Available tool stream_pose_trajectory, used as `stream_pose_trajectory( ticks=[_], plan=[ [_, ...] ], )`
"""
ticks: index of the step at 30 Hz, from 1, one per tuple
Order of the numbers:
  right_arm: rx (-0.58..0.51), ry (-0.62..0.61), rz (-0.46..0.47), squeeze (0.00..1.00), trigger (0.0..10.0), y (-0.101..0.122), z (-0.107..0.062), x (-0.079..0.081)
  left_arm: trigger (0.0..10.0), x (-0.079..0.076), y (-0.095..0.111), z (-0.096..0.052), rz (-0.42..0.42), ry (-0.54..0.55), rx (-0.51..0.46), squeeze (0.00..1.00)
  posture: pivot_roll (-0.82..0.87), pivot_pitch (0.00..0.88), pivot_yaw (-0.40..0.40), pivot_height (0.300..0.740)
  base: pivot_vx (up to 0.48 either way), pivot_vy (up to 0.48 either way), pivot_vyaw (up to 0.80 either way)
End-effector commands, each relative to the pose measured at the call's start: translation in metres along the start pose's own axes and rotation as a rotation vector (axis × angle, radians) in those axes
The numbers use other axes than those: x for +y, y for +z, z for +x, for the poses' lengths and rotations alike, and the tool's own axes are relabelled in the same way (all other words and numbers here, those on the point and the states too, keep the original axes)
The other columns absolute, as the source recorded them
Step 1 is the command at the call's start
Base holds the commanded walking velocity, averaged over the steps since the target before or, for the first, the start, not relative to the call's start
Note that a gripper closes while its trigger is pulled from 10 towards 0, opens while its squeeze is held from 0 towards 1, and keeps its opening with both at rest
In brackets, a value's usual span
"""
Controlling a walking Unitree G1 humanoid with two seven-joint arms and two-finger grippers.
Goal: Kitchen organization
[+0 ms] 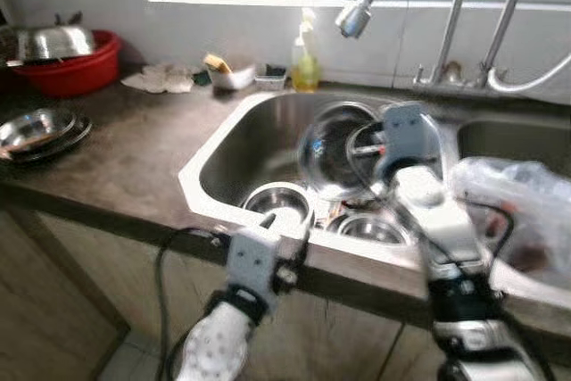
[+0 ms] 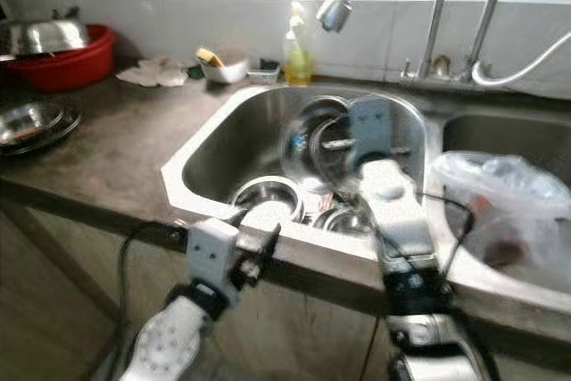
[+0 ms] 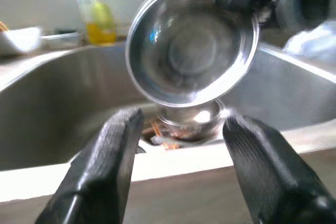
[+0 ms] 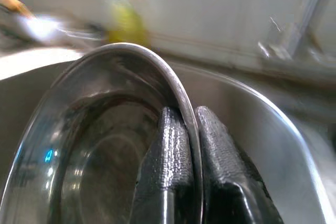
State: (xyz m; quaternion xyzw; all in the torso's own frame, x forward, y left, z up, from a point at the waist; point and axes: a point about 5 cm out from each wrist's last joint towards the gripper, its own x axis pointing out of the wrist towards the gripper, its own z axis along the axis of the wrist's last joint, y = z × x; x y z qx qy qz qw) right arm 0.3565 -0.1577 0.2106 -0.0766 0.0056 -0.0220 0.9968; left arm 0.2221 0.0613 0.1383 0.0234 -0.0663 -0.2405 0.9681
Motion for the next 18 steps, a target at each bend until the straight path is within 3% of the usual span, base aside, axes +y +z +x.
stream_pose_trajectory(
  ticks=[1,7,11,12,18],
  plan=[
    [0.015,0.010,0.014,0.00,10.0,0.005,0.005,0.006,10.0,0.006,0.000,-0.002,0.021,0.024,0.012,0.00,-0.02,0.037,0.000,0.740,0.000,0.000,0.00],
    [0.070,0.014,0.020,0.00,10.0,0.002,0.015,0.008,10.0,0.006,0.001,-0.002,0.018,0.025,0.010,0.00,-0.02,0.053,-0.006,0.740,0.000,0.000,0.00],
    [0.130,0.030,0.037,0.00,10.0,-0.007,0.023,0.010,10.0,0.005,0.005,-0.002,0.012,0.030,0.002,0.00,-0.02,0.072,-0.011,0.740,0.000,0.000,0.00],
    [0.190,0.032,0.034,0.00,10.0,-0.017,0.028,0.011,10.0,0.005,0.007,-0.003,0.013,0.031,0.002,0.00,-0.01,0.088,-0.012,0.740,0.000,0.000,0.00],
    [0.261,0.042,0.051,0.00,10.0,-0.028,0.032,0.015,10.0,0.004,0.012,-0.007,0.015,0.033,-0.001,0.00,0.00,0.114,-0.021,0.740,0.000,0.000,0.00]
  ],
)
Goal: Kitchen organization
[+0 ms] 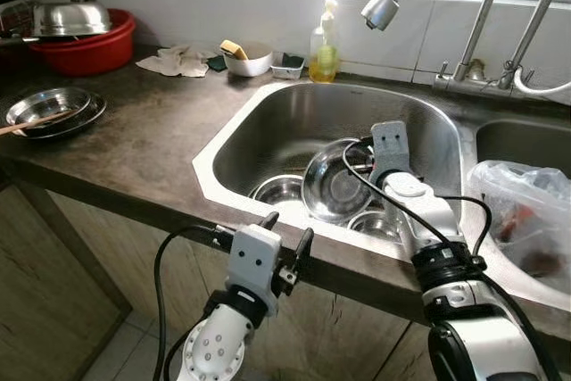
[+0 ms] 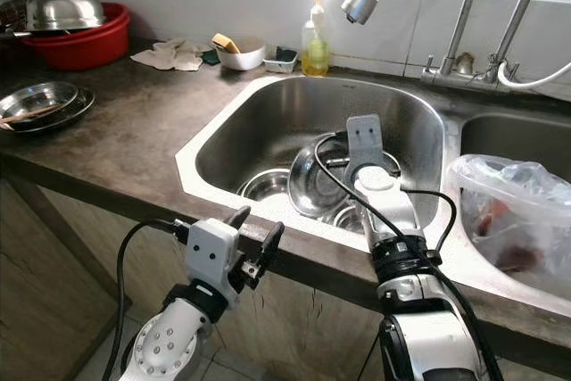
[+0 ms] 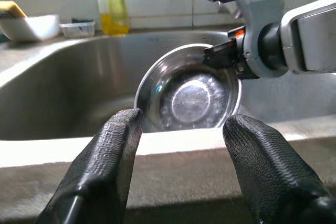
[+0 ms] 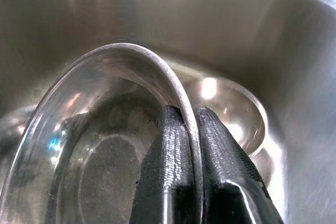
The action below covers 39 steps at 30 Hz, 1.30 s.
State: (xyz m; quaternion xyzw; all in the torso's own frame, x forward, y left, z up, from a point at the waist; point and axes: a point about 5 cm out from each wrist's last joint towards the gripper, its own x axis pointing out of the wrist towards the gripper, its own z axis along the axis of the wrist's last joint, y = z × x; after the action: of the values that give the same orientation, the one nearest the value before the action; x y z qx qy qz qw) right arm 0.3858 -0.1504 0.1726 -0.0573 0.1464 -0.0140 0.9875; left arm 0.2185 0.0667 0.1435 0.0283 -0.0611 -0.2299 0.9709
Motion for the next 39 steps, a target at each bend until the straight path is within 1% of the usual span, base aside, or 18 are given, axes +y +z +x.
stream_pose_trajectory(
  ticks=[1,12,13,14,15,20,21,22,23,25,26,27,30,32,35,36,38,39],
  plan=[
    [0.008,0.006,0.026,0.00,10.0,0.005,0.003,0.001,10.0,0.002,0.007,-0.002,0.007,0.015,-0.012,0.00,0.00,0.125,-0.021,0.740,0.000,0.000,0.00],
    [0.144,0.031,0.062,0.00,10.0,-0.016,0.011,0.003,10.0,-0.003,0.009,-0.012,-0.010,0.015,0.010,0.00,0.02,0.165,-0.033,0.740,0.000,0.000,0.00],
    [0.151,0.030,0.055,0.42,10.0,-0.017,0.011,0.003,10.0,-0.003,0.009,-0.013,-0.010,0.015,0.014,0.00,0.02,0.165,-0.033,0.740,0.000,0.000,0.00],
    [0.153,0.028,0.051,0.42,10.0,-0.018,0.012,0.002,10.0,-0.003,0.009,-0.013,-0.010,0.015,0.018,0.00,0.02,0.162,-0.032,0.740,0.000,0.000,0.00],
    [0.150,0.029,0.054,1.00,10.0,-0.018,0.012,0.001,10.0,-0.003,0.009,-0.013,-0.010,0.015,0.020,0.00,0.02,0.162,-0.032,0.740,0.000,0.000,0.00],
    [0.069,0.032,0.043,1.00,10.0,-0.008,0.012,-0.003,10.0,-0.003,0.007,-0.010,-0.008,0.005,0.022,0.00,0.02,0.140,-0.029,0.740,0.000,0.000,0.00],
    [0.000,0.028,0.032,1.00,10.0,0.002,0.010,-0.005,10.0,-0.003,0.007,-0.009,-0.006,0.003,0.021,0.00,0.02,0.123,-0.027,0.740,0.000,0.000,0.00],
    [0.000,0.028,0.032,1.00,10.0,0.002,0.010,-0.005,10.0,-0.003,0.007,-0.009,-0.006,0.003,0.021,0.00,0.02,0.123,-0.027,0.740,0.000,0.000,0.00],
    [-0.074,0.022,0.017,1.00,10.0,0.013,0.008,-0.007,10.0,-0.002,0.006,-0.008,-0.005,0.002,0.022,0.00,0.01,0.111,-0.023,0.740,0.000,0.000,0.00],
    [-0.141,0.016,-0.003,1.00,10.0,0.021,0.004,-0.008,10.0,-0.002,0.005,-0.007,-0.004,0.000,0.022,0.00,0.01,0.100,-0.023,0.740,0.000,0.000,0.00],
    [-0.173,0.015,-0.014,0.02,10.0,0.025,0.001,-0.009,10.0,-0.002,0.005,-0.006,-0.003,-0.001,0.020,0.00,0.00,0.097,-0.022,0.740,0.000,0.000,0.00],
    [-0.238,0.012,-0.018,0.00,10.0,0.032,-0.005,-0.010,10.0,-0.001,0.005,-0.004,-0.002,-0.003,0.018,0.00,0.00,0.082,-0.019,0.740,0.000,0.000,0.00],
    [-0.294,0.016,-0.027,0.00,10.0,0.037,-0.011,-0.011,10.0,-0.001,0.004,-0.002,0.004,-0.006,0.015,0.00,0.00,0.076,-0.016,0.740,0.000,0.000,0.00],
    [-0.422,0.035,-0.005,0.00,10.0,0.046,-0.029,-0.010,10.0,0.002,0.003,0.001,0.008,-0.005,0.013,0.00,-0.01,0.053,-0.010,0.740,0.000,0.000,0.00],
    [-0.492,0.056,-0.008,0.00,10.0,0.048,-0.042,-0.007,10.0,0.003,0.002,0.002,0.011,-0.005,0.013,0.00,-0.01,0.044,-0.007,0.740,0.000,0.000,0.00],
    [-0.529,0.068,0.004,0.00,10.0,0.044,-0.059,-0.005,10.0,0.005,0.001,0.003,0.015,-0.005,0.014,0.00,-0.02,0.034,-0.007,0.740,0.000,0.000,0.00],
    [-0.572,0.091,0.045,0.00,10.0,0.041,-0.074,-0.003,10.0,0.006,-0.001,0.004,0.017,-0.003,0.017,0.00,-0.02,0.030,-0.001,0.740,0.000,0.000,0.00],
    [-0.589,0.120,0.055,0.00,10.0,0.032,-0.090,0.001,10.0,0.007,-0.002,0.005,0.016,-0.001,0.022,0.00,-0.03,0.026,0.001,0.740,0.000,0.000,0.00]
  ],
)
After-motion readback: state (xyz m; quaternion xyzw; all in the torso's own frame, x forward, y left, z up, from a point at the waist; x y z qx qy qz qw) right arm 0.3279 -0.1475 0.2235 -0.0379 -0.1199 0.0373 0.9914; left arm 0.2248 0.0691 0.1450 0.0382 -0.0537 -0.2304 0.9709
